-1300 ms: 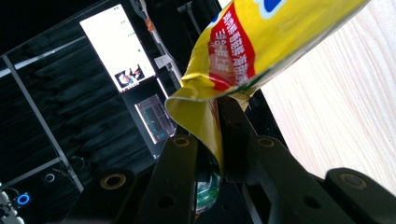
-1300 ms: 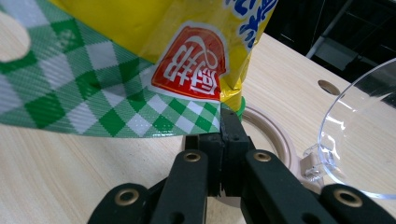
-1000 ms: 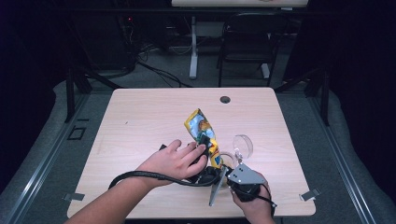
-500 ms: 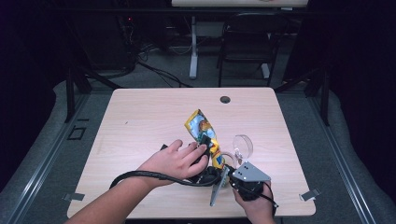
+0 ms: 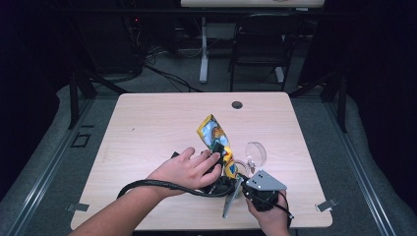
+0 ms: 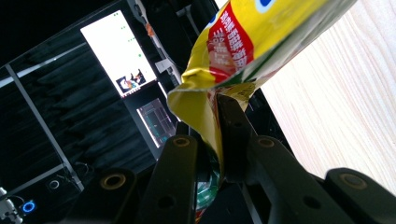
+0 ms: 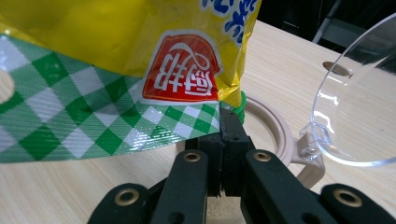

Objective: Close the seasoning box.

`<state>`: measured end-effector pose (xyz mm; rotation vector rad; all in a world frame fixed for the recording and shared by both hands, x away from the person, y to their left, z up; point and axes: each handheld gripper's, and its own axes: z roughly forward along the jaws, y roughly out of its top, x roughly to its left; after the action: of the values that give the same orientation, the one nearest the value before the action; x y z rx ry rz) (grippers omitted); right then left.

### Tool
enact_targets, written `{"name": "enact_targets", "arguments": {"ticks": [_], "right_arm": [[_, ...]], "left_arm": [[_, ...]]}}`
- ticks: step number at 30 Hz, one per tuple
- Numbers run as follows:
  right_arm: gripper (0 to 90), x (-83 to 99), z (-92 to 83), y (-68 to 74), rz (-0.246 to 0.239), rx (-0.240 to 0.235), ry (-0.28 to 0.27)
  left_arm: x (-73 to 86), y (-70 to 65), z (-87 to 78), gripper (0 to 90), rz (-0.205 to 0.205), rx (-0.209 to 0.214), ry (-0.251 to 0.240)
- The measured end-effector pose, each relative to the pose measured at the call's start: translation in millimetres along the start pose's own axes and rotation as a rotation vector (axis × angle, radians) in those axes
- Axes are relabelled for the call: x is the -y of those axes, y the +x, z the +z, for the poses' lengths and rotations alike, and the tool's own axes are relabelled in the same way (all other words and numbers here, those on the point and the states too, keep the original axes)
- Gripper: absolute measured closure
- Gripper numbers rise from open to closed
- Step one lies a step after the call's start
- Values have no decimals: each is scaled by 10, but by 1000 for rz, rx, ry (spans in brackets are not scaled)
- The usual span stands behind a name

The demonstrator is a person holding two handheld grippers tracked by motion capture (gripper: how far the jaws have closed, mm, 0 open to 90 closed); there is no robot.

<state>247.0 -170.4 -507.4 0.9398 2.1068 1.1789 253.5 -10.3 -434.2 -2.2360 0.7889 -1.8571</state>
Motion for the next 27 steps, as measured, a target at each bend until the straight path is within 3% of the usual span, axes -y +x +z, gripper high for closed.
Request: {"name": "enact_targets", "arguments": {"ticks": [1,2,4,5,6,8,13,14,16,17,27], "right_arm": [[896,3,5,-15,26,-18,-6],[896,10,8,-32,57,-32,-15],[897,14,1,-59,74,-35,-15],[896,16,1,-62,72,-31,-19],[897,18,0,-63,67,-27,-14],[897,19,9,-52,59,-24,-12],[898,14,18,-28,40,-18,-3],[898,12,15,-32,37,-17,-1],[898,14,13,-36,37,-18,-2],[898,15,14,-35,41,-19,-6],[898,23,8,-49,53,-23,-7]], "left_arm": [[-3,30,-25,854,46,7,43],[2,26,-24,854,46,0,39],[2,23,-29,854,48,8,46],[3,16,-23,854,42,10,40],[7,-15,0,854,-4,9,3],[0,-8,-6,854,20,4,15],[10,-8,-1,855,17,8,12],[14,-17,6,854,-1,10,0],[14,-16,6,854,0,8,-1],[10,-4,-1,855,19,6,10],[5,-2,4,853,19,14,10]]}}
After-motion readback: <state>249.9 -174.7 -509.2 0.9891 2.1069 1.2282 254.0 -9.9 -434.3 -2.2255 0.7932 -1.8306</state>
